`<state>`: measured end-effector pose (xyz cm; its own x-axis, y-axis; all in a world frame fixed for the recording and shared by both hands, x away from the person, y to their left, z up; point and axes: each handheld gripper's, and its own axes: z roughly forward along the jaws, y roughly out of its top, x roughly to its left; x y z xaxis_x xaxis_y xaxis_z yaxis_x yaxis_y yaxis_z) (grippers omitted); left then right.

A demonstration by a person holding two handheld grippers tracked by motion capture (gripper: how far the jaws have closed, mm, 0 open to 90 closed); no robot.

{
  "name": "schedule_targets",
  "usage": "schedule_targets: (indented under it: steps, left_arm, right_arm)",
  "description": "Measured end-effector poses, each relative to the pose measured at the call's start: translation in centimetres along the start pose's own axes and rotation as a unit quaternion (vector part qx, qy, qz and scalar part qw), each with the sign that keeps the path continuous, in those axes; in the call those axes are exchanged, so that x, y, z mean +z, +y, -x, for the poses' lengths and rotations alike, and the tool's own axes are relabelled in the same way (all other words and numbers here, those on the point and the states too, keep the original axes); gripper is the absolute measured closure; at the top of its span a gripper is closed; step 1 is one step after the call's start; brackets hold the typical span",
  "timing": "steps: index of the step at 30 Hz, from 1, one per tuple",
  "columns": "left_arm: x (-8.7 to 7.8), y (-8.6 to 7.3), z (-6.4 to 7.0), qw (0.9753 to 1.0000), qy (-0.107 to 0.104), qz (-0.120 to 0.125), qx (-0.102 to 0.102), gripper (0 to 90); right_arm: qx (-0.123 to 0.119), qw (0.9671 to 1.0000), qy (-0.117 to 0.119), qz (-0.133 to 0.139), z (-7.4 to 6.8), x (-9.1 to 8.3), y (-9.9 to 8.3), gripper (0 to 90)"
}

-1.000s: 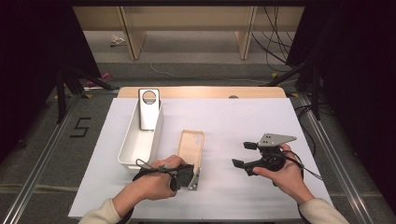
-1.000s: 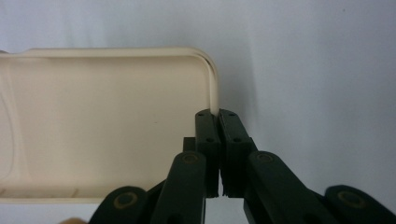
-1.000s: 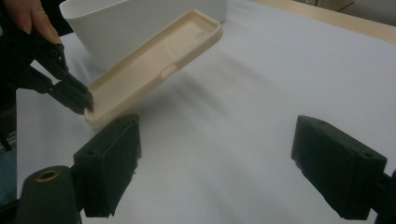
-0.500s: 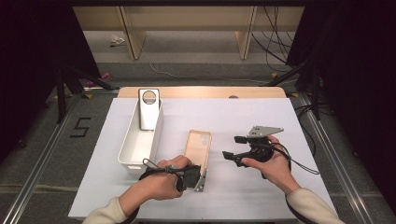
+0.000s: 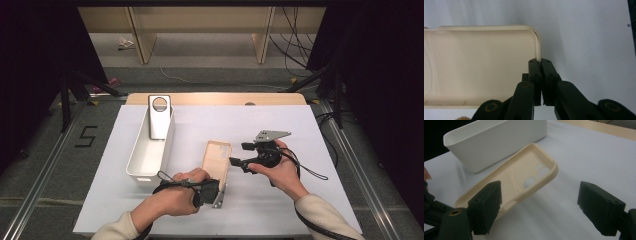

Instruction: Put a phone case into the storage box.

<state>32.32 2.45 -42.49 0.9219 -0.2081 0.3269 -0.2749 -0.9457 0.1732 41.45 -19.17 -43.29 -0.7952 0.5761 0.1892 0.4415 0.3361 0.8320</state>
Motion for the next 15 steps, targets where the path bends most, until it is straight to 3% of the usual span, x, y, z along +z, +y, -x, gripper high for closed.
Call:
schedule_targets:
  steps: [3,6,11,15]
  left_arm:
    - [0.1,0.2,0.2,1.0,-0.004,0.006,-0.007,87.1]
    - [0.0,0.4,0.0,1.0,0.001,0.005,0.006,87.1]
    - [0.0,0.7,0.2,1.0,-0.001,0.008,0.003,87.1]
    - [0.0,0.8,0.1,0.9999,0.003,0.009,0.013,87.1]
  right_arm:
    - [0.009,1.0,0.001,-0.001,0.2,0.5,0.1,21.1]
    - [0.014,0.9999,0.004,-0.005,0.3,1.0,0.2,22.2]
    - [0.019,0.9997,0.005,-0.018,0.2,1.6,0.2,24.8]
    - [0.026,0.9994,0.01,-0.02,0.3,1.9,0.2,27.4]
